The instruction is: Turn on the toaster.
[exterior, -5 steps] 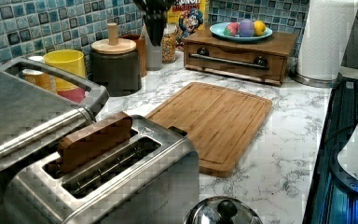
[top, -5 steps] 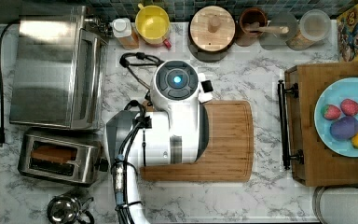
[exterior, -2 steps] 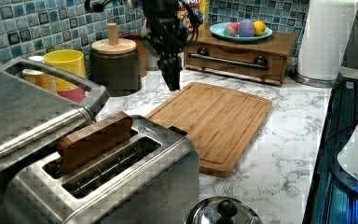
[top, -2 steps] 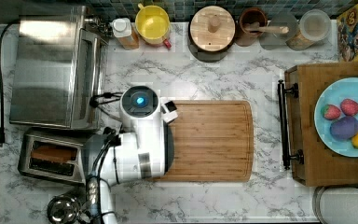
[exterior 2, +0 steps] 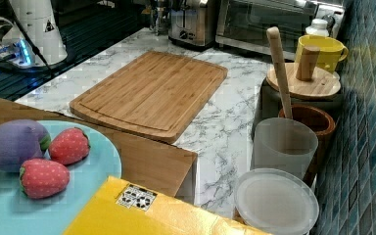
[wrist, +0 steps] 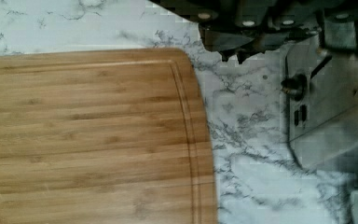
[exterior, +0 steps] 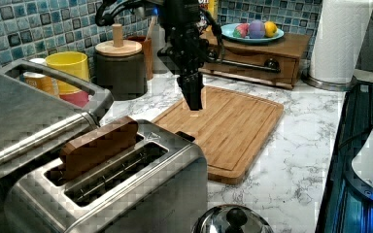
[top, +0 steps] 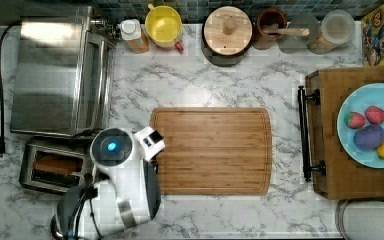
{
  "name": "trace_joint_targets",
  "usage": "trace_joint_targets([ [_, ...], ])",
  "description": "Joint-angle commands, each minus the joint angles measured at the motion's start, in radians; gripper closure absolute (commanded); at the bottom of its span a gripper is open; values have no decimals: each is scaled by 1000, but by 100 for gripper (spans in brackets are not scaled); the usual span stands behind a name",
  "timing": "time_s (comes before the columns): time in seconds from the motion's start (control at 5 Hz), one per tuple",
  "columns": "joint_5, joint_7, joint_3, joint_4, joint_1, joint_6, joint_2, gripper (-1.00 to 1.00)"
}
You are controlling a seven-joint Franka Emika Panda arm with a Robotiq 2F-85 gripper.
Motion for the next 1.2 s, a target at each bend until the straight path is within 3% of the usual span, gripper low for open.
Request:
trace_joint_targets([
  [0.2,33,-32,36,-74,43,49,-118,100],
  [0.6,52,13,58,-74,58,37,-99,100],
  [1.2,229,-25,63,-107,90,136,-190,100],
])
